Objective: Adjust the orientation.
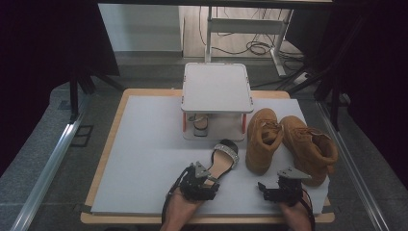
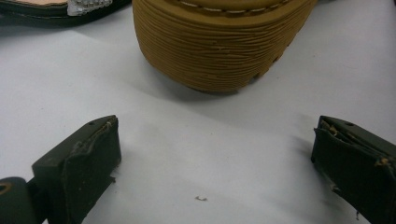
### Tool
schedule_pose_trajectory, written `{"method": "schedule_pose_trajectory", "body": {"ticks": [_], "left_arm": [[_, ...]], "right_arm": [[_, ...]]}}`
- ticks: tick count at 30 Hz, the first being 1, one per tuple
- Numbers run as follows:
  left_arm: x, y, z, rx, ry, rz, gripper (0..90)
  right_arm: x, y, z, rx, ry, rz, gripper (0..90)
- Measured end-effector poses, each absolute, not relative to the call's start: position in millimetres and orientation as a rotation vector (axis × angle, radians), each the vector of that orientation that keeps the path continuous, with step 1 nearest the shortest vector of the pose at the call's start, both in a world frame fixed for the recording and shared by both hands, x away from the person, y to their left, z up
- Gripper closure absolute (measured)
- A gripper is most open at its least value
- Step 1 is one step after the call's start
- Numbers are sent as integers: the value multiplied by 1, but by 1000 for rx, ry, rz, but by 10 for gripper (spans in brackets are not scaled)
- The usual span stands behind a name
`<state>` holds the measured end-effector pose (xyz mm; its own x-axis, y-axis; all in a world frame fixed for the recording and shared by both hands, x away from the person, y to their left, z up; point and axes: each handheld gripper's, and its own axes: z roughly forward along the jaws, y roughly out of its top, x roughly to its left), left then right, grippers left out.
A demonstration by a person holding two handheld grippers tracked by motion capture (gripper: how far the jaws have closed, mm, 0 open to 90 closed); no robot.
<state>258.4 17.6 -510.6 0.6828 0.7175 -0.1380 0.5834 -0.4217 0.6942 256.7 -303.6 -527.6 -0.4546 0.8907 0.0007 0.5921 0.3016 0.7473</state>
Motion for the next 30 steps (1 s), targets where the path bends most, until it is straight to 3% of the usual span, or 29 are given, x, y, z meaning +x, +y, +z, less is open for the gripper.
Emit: {"method": "schedule_pose_trajectory", "body": {"ticks": [30], "left_arm": [[261,34,-505,2164,884,261,387]], "right_arm": [[256,-304,-528,1323,2158,969,19]]}}
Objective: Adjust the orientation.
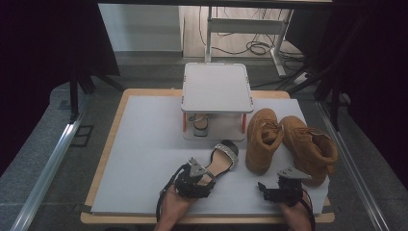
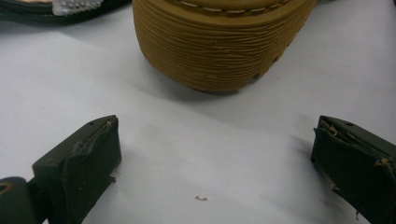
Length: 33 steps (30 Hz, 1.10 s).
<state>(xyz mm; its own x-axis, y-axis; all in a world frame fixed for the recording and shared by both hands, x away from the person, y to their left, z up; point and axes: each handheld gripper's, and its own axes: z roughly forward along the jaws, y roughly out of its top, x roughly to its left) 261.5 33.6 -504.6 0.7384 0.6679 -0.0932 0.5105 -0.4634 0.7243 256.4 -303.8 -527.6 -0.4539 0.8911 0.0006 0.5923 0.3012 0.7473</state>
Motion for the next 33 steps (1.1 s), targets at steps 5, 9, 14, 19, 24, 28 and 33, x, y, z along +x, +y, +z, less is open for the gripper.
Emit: {"method": "schedule_pose_trajectory", "body": {"ticks": [5,9,14,19,24,28,33], "left_arm": [[260,37,-498,2139,878,266,387],[260,39,-494,2110,882,270,387],[264,41,-492,2080,910,274,387],[271,42,-492,2057,936,279,387],[282,39,-491,2038,955,289,387],[292,36,-492,2018,972,294,387],[303,33,-493,1996,1002,297,387]], "right_arm": [[256,-304,-528,1323,2158,970,19],[256,-304,-528,1323,2158,970,19],[256,-304,-528,1323,2158,970,19],[256,-304,-528,1323,2158,970,19],[256,-304,-528,1323,2158,970,19],[256,-304,-528,1324,2158,970,19],[256,-304,-528,1324,2158,970,19]]}}
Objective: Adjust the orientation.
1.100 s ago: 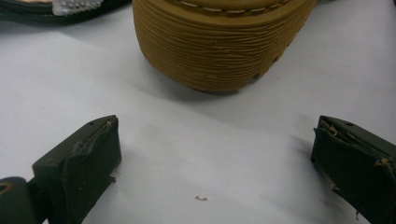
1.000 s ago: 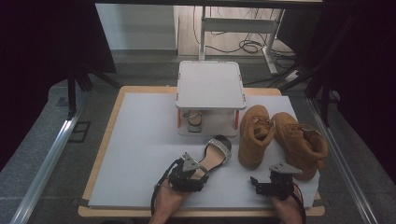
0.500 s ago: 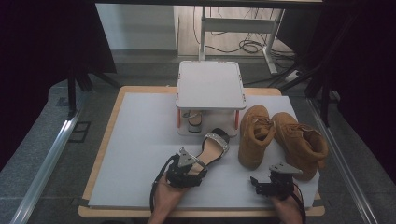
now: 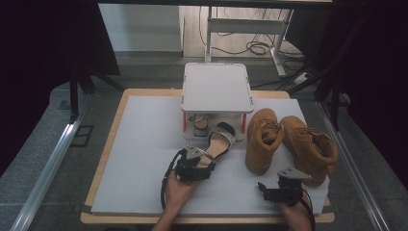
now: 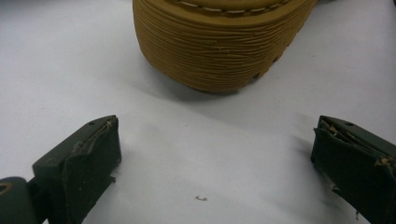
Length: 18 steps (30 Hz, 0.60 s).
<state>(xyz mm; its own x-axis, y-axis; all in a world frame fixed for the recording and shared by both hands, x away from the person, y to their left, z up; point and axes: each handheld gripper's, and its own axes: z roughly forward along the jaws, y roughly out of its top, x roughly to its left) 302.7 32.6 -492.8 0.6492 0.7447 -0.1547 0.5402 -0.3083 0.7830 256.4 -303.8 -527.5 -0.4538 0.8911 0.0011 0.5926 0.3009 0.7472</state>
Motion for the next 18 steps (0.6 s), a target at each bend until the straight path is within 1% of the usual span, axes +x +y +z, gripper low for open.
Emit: {"method": "schedule_pose_trajectory", "body": {"ticks": [18], "left_arm": [[335,13,-496,1944,1075,304,387]], "right_arm": [[256,-304,-528,1323,2159,970,19]]}}
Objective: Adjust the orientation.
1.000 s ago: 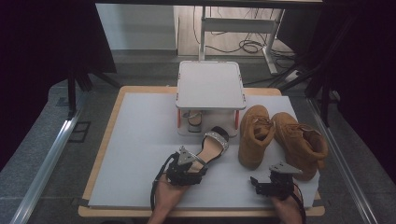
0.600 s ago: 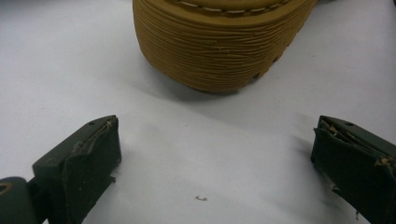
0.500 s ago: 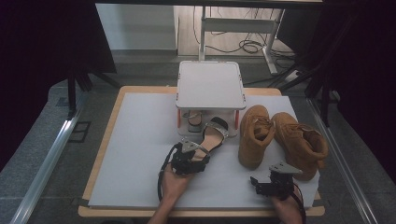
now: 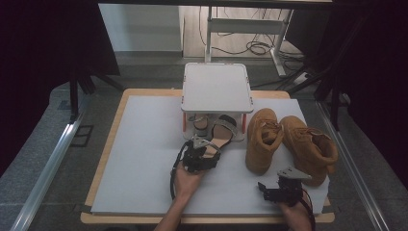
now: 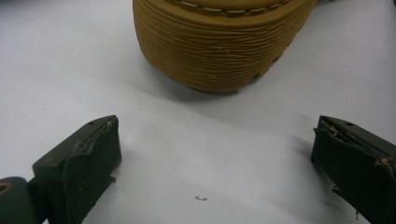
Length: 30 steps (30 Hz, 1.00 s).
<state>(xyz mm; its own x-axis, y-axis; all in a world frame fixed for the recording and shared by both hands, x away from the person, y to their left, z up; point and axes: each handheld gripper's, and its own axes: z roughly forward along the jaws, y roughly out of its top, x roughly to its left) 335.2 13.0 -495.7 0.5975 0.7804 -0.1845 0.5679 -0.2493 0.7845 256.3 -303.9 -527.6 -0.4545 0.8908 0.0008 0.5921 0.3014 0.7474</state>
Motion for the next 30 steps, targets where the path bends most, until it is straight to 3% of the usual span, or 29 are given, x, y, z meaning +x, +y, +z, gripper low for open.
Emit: {"method": "schedule_pose_trajectory", "body": {"ticks": [30], "left_arm": [[389,-27,-501,1858,1236,388,387]], "right_arm": [[256,-304,-528,1321,2158,974,21]]}}
